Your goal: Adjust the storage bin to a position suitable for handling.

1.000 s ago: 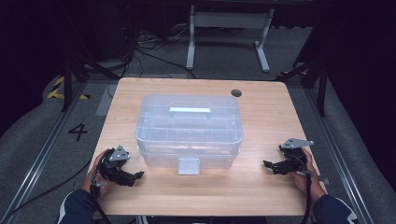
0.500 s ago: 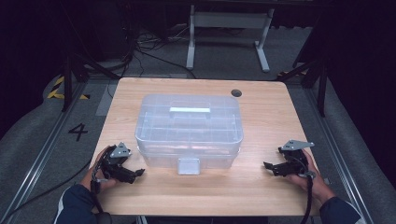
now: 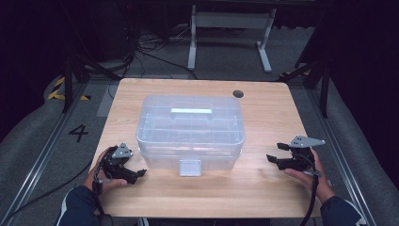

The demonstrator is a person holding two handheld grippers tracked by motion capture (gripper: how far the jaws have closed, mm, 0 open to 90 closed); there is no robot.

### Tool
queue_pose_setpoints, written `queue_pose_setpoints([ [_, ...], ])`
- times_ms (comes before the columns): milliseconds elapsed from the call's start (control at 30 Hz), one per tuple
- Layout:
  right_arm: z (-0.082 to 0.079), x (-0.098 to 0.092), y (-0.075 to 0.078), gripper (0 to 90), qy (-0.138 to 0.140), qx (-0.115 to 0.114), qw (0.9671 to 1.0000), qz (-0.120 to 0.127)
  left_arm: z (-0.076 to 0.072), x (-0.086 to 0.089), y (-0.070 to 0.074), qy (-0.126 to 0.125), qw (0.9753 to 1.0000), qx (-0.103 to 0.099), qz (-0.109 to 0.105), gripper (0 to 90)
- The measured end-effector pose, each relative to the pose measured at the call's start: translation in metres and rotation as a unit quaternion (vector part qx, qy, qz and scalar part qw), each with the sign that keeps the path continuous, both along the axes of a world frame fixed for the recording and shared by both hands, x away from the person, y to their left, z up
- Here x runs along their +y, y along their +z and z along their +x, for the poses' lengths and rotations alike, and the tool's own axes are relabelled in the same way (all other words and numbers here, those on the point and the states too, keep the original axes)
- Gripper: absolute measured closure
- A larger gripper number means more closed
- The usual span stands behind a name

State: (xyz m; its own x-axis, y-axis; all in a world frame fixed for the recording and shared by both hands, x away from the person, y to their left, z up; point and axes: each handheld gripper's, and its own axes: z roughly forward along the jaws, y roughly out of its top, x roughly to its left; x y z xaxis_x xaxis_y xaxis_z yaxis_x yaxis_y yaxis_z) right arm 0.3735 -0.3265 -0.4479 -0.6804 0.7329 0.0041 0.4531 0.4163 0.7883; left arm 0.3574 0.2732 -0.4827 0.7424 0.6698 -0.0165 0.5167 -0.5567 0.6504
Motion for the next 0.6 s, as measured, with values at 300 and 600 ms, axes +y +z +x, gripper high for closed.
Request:
queue_pose_setpoints([
  [300,0.001,0.021,0.041,36.5,0.031,-0.036,0.9987,0.016,0.000,-0.001,0.000,0.009,1.0000,-0.002,0.001,0.3],
  [600,0.012,0.035,0.085,37.0,0.048,-0.080,0.9954,0.021,0.000,-0.002,0.000,0.015,0.9999,-0.001,0.001,0.4],
])
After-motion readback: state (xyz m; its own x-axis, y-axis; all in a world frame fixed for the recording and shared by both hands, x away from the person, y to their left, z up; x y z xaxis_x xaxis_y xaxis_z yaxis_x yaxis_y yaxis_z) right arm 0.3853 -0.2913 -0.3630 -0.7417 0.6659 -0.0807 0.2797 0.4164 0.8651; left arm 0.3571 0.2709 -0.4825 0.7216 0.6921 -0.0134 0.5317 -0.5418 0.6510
